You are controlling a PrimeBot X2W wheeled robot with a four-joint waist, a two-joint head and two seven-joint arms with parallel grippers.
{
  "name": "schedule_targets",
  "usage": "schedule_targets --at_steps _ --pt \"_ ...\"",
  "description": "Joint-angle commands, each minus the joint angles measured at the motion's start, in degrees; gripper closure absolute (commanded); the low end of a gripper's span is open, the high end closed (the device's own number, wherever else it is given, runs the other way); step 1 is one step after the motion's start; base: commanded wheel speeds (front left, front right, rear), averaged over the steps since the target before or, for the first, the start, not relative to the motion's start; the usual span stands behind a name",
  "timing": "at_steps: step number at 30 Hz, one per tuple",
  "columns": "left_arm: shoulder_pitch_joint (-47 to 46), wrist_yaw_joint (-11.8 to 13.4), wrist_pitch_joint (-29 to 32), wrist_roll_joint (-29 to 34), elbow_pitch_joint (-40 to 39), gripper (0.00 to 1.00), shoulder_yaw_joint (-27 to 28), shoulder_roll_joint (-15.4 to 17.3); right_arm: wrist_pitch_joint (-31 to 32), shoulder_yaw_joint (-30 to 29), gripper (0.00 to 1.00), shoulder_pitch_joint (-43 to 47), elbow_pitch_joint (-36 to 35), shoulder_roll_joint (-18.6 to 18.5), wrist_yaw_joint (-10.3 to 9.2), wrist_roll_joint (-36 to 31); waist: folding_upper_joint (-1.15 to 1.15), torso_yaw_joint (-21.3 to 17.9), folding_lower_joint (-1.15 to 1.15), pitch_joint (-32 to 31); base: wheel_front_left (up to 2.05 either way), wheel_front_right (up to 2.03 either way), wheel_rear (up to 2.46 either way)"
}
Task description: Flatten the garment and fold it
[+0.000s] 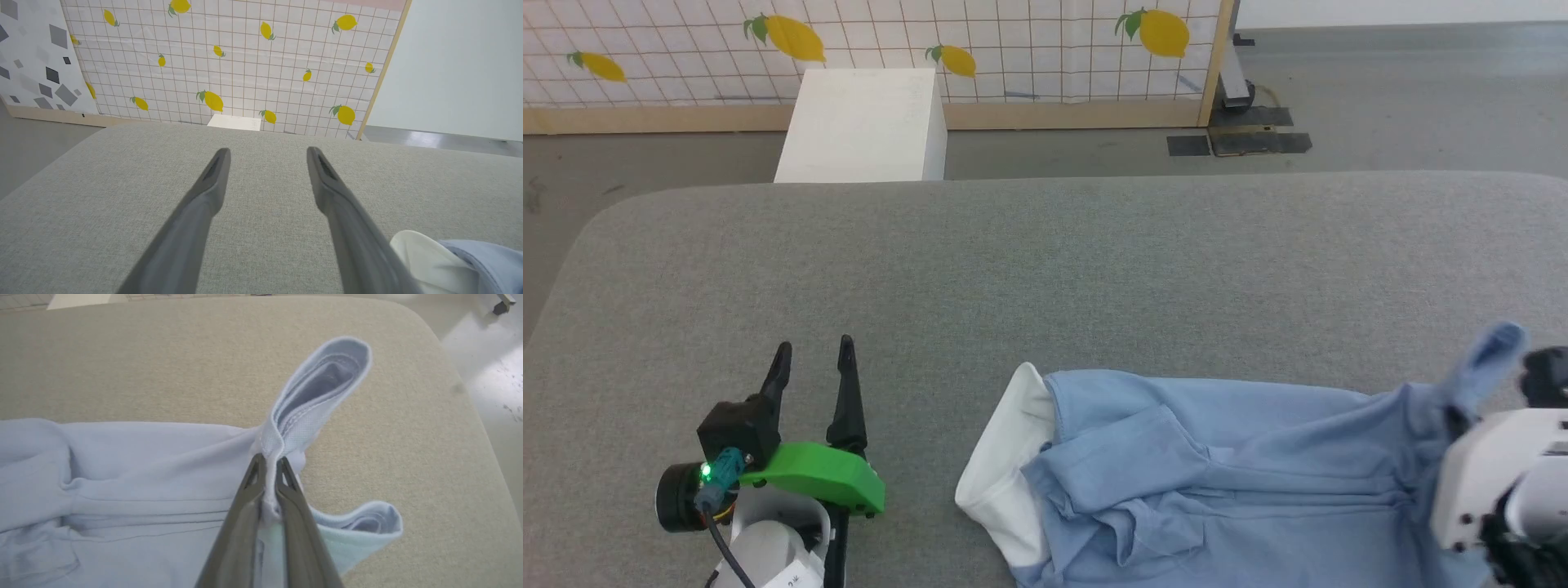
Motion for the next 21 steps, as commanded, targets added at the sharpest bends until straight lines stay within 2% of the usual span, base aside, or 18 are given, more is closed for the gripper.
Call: schedule_targets --at_steps 1,5,10,14,15,21 --pt "-0.03 -0.54 -0.27 0.36 -0.06 0.0 0.22 -0.3 1.72 3.51 1.0 0.86 -3.73 0.14 -0.09 1.44 0.0 0.32 0.0 0.2 0.0 0.0 0.0" --pt "-0.76 -0.89 -0.27 0.53 0.17 0.0 0.28 -0.43 4.7 15.66 1.0 1.23 -10.71 0.05 -0.09 3.41 0.0 1.24 0.0 0.74 0.0 0.0 0.0" --pt "-1.45 -1.16 -0.27 0.81 0.04 0.0 0.46 -0.61 4.42 28.68 1.0 -2.52 -8.99 -0.77 -0.09 4.37 0.0 2.33 0.0 1.7 0.0 0.0 0.0" --pt "-2.26 -1.37 -0.27 0.95 0.13 0.0 0.46 -0.92 2.47 35.91 1.0 -7.21 -1.13 -0.37 -0.09 5.31 0.0 3.69 0.0 2.97 0.0 0.0 0.0" --pt "-2.82 -1.56 -0.27 1.0 0.15 0.0 0.54 -1.11 0.77 38.48 1.0 -10.6 5.27 -0.04 -0.09 5.94 0.0 4.53 0.0 3.94 0.0 0.0 0.0" --pt "-3.74 -1.82 -0.27 1.2 0.22 0.0 0.62 -1.59 -2.81 43.02 1.0 -17.41 18.0 0.21 -0.09 9.7 0.0 6.07 0.0 5.74 0.0 0.0 0.0"
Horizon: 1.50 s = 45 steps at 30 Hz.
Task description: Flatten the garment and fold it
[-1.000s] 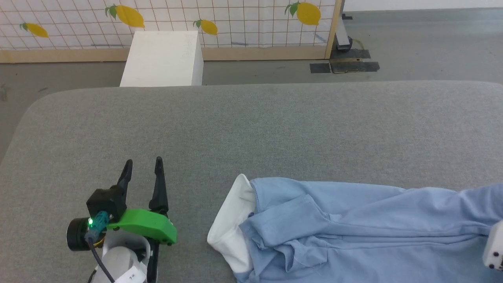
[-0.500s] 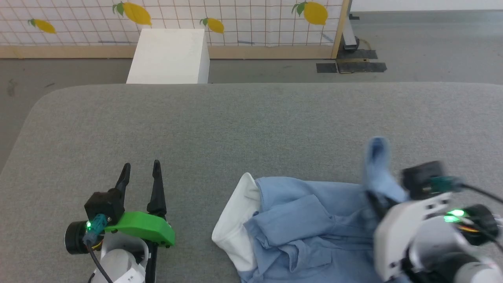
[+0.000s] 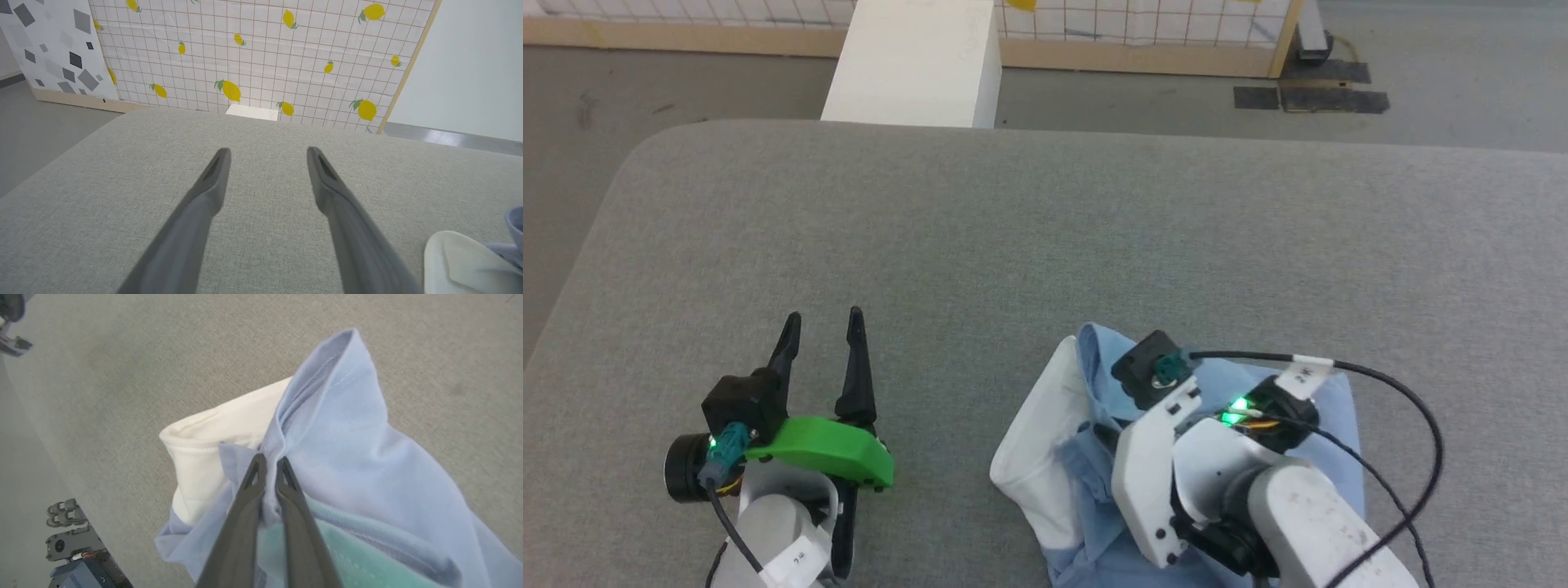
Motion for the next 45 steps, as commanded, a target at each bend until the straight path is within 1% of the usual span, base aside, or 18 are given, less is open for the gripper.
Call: schedule_targets --at_steps 1,3,4,5,6,7,10,11,15,19,23,27,32,37,39,41,44,45 --pt "-1.0 -0.3 -0.27 0.6 0.0 0.0 0.08 -0.44 -1.11 1.2 1.0 -1.87 2.34 0.22 -0.08 1.89 0.0 0.98 0.0 1.02 0.0 0.0 0.0" --pt "-1.07 -0.23 -0.27 0.67 0.05 0.0 0.11 -0.61 -2.38 2.39 1.0 -3.48 5.66 0.23 -0.08 3.88 0.0 1.18 0.0 1.24 0.0 0.0 0.0" --pt "-1.09 -0.21 -0.27 0.71 0.07 0.0 0.12 -0.67 -2.74 3.03 0.87 -3.98 7.03 0.23 -0.08 5.16 0.0 1.23 0.0 1.26 0.0 0.0 0.0" --pt "-1.1 -0.19 -0.27 0.74 0.1 0.0 0.14 -0.75 -3.1 3.56 0.62 -4.52 8.54 0.23 -0.08 6.52 0.0 1.28 0.0 1.24 0.0 0.0 0.0" --pt "-1.09 -0.19 -0.27 0.76 0.16 0.0 0.15 -0.81 -3.49 4.21 0.21 -5.01 9.42 0.23 -0.08 7.31 0.0 1.31 0.0 1.18 0.0 0.0 0.0" --pt "-1.06 -0.22 -0.27 0.8 0.25 0.0 0.16 -0.87 -4.17 4.65 0.0 -5.38 10.16 0.23 -0.08 8.68 0.0 1.32 0.0 1.05 0.0 0.0 0.0" --pt "-0.95 -0.29 -0.27 0.86 0.5 0.0 0.29 -0.99 -7.03 5.9 0.0 -6.28 10.04 0.24 -0.08 12.09 0.0 1.07 0.0 0.42 0.0 0.0 0.0" --pt "-0.65 -0.53 -0.27 0.95 0.77 0.0 0.58 -1.04 -13.33 5.63 0.0 -6.79 6.76 0.24 -0.08 15.97 0.0 0.51 0.0 -0.57 0.0 0.0 0.0" --pt "0.0 -0.52 -0.27 1.17 0.65 0.0 1.0 -1.1 -24.5 2.99 0.0 -6.61 0.66 0.24 -0.08 17.64 0.0 -0.47 0.0 -1.75 0.0 0.0 0.0" --pt "0.92 -0.62 -0.27 1.5 0.13 0.0 1.56 -1.08 -34.43 -5.02 0.0 -2.75 -4.48 0.24 -0.08 14.04 0.0 -1.73 0.0 -3.03 0.0 0.0 0.0" --pt "1.62 -0.79 -0.27 1.79 -0.11 0.0 1.79 -1.1 -39.59 -14.95 0.0 3.43 -8.1 0.24 -0.08 8.69 0.0 -2.58 0.0 -3.92 0.0 0.0 0.0" --pt "1.96 -0.93 -0.27 2.09 -0.69 0.0 1.92 -1.14 -42.87 -24.23 0.0 9.27 -10.07 0.24 -0.08 4.22 0.0 -3.2 0.0 -4.53 0.0 0.0 0.0" --pt "2.33 -1.16 -0.27 2.31 -1.07 0.0 1.79 -1.21 -42.79 -31.7 0.0 15.07 -7.56 0.24 -0.08 3.17 0.0 -3.65 0.0 -5.18 0.0 0.0 0.0" --pt "2.56 -1.46 -0.27 2.45 -0.94 0.0 1.65 -1.26 -38.5 -34.04 0.0 18.34 -3.48 0.25 -0.08 2.99 0.0 -3.93 0.0 -5.72 0.0 0.0 0.0" --pt "2.64 -1.63 -0.27 2.44 -0.74 0.0 1.49 -1.28 -35.44 -35.03 0.0 19.37 -0.55 0.25 -0.08 7.08 0.0 -3.89 0.0 -5.94 0.0 0.0 0.0" --pt "2.64 -1.76 -0.27 2.42 -0.53 0.0 1.35 -1.3 -32.57 -35.95 0.0 19.92 3.19 0.25 -0.08 13.6 0.0 -3.77 0.0 -6.1 0.0 0.0 0.0" --pt "2.77 -1.93 -0.27 2.39 -0.28 0.0 1.19 -1.33 -29.51 -34.77 0.0 19.63 8.78 0.25 -0.08 27.11 0.0 -3.56 0.0 -6.34 0.0 0.0 0.0" --pt "2.83 -1.97 -0.27 2.37 -0.23 0.0 1.17 -1.34 -28.92 -34.14 0.0 19.51 10.33 0.25 -0.08 30.13 0.0 -3.49 0.0 -6.4 0.0 0.0 0.0"
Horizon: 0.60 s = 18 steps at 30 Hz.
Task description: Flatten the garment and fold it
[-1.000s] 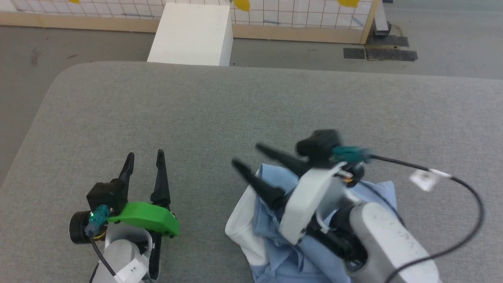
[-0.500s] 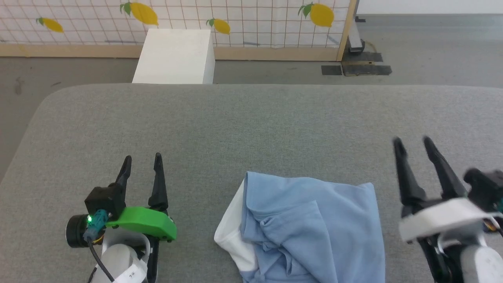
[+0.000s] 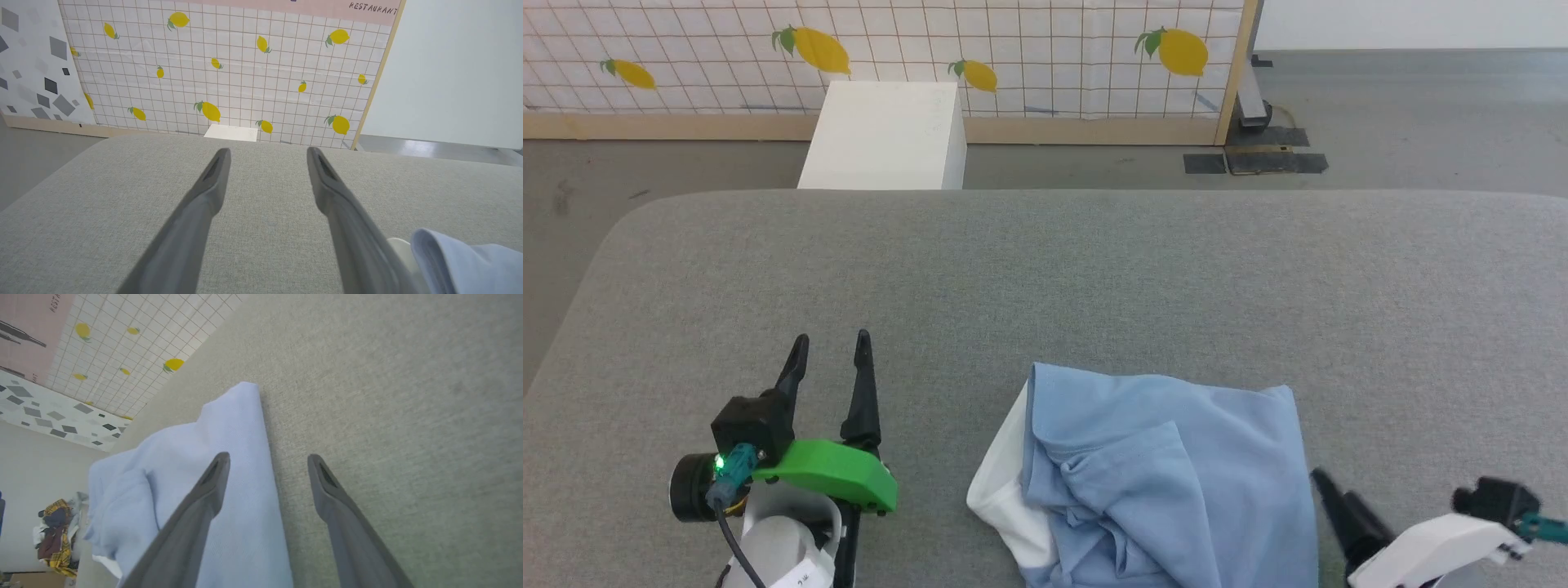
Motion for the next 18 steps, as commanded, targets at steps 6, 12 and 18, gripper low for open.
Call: schedule_targets --at_steps 6,12,18 --pt "0.84 -0.34 -0.27 0.12 0.31 0.0 0.22 -0.3 2.21 3.79 0.0 -1.58 7.71 0.09 -0.08 7.77 0.0 0.36 0.0 -0.27 0.0 0.0 0.0" --pt "0.62 -0.3 -0.27 0.14 0.43 0.0 0.43 -0.33 4.34 8.03 0.2 -3.79 10.66 0.09 -0.08 9.58 0.0 0.41 0.0 0.07 0.0 0.0 0.0" --pt "0.37 -0.25 -0.27 0.05 0.46 0.0 0.48 -0.37 5.2 8.89 1.0 -5.42 9.81 0.09 -0.08 2.65 0.0 0.28 0.0 0.32 0.0 0.0 0.0"
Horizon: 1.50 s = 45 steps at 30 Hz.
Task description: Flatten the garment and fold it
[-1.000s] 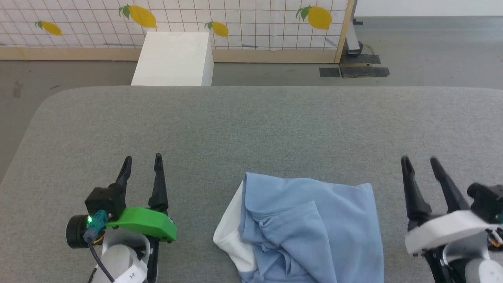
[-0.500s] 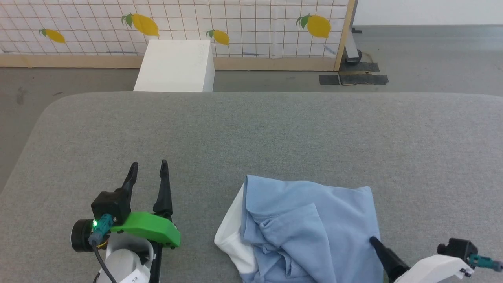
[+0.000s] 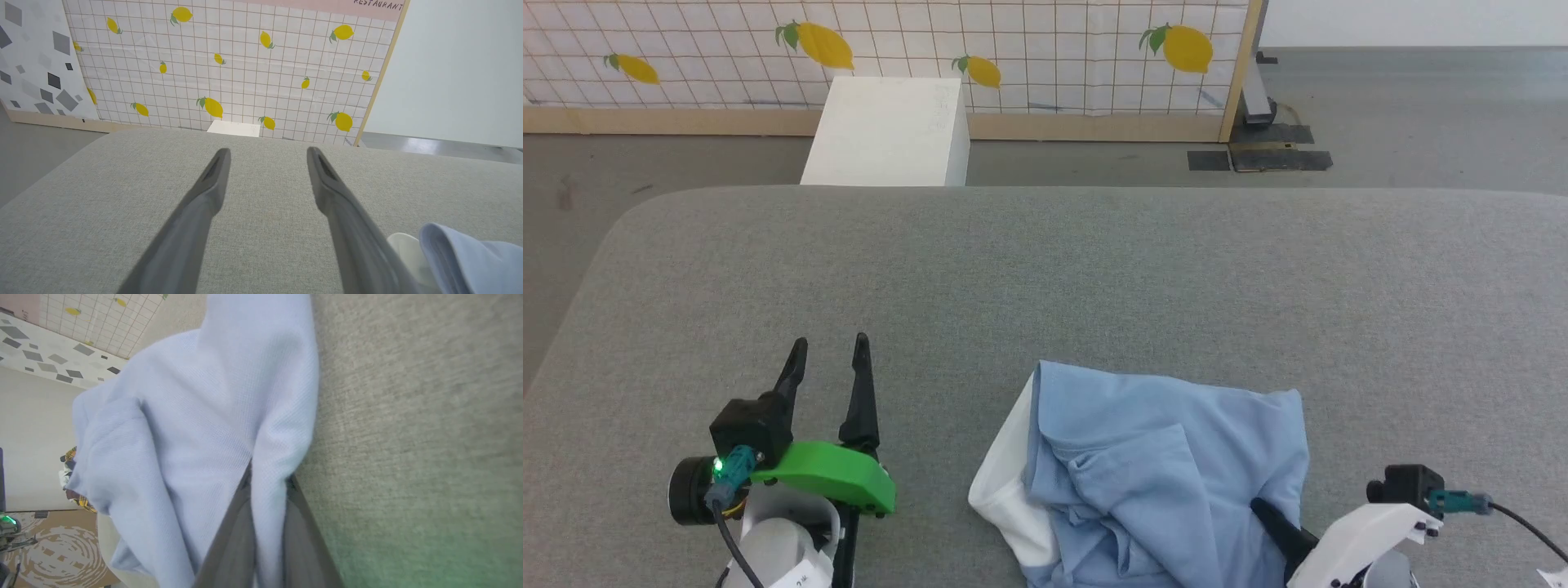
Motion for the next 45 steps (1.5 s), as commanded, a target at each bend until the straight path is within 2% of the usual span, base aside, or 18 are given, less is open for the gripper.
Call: schedule_targets --at_steps 1,6,11,14,19,26,34,38,45 --pt "0.21 -0.08 -0.27 0.02 0.0 0.0 0.14 -0.34 0.44 0.06 1.0 -0.91 -0.61 0.19 -0.08 -2.51 0.0 -0.1 0.0 0.06 0.0 0.0 0.0" --pt "0.43 0.21 -0.27 -0.12 -0.37 0.0 0.59 -0.36 2.87 1.28 1.0 -2.45 -7.32 0.19 -0.08 -11.41 0.0 -1.2 0.0 0.46 0.0 0.0 0.0" --pt "0.33 0.52 -0.27 -0.26 -0.97 0.0 1.02 -0.39 6.59 6.08 1.0 -6.24 -18.19 -0.17 -0.08 -28.92 0.0 -3.28 0.0 1.33 0.0 0.0 0.0" --pt "0.12 0.68 -0.27 -0.36 -1.44 0.0 1.32 -0.4 8.45 10.38 1.0 -9.43 -22.89 -2.96 -0.08 -37.31 0.0 -5.13 0.0 2.05 0.0 0.0 0.0" --pt "-0.63 0.74 -0.27 -0.23 -2.23 0.0 1.88 -0.4 10.2 14.06 1.0 -14.88 -24.67 -9.28 -0.08 -42.61 0.0 -9.03 0.0 3.91 0.0 0.0 0.0" --pt "-2.75 0.83 -0.27 0.84 -3.87 0.0 1.9 -0.22 9.54 13.24 1.0 -22.34 -19.91 -18.96 -0.08 -43.54 0.0 -15.38 0.0 8.54 0.0 0.0 0.0" --pt "-7.07 0.34 -0.27 2.18 -4.82 0.0 1.34 1.53 4.12 9.14 1.0 -28.81 -10.01 -26.97 -0.08 -44.26 0.0 -20.9 0.0 15.09 0.0 0.0 0.0" --pt "-9.15 0.31 -0.27 2.89 -5.05 0.0 0.76 2.32 0.77 4.77 1.0 -31.3 -4.1 -28.53 -0.08 -46.55 0.0 -21.79 0.0 17.92 0.0 0.0 0.0" --pt "-11.54 0.19 0.3 3.7 -5.56 0.0 -0.16 3.73 -5.57 -2.63 1.0 -35.14 4.75 -28.37 -0.08 -52.92 0.0 -20.78 0.0 21.88 0.0 0.0 0.0"
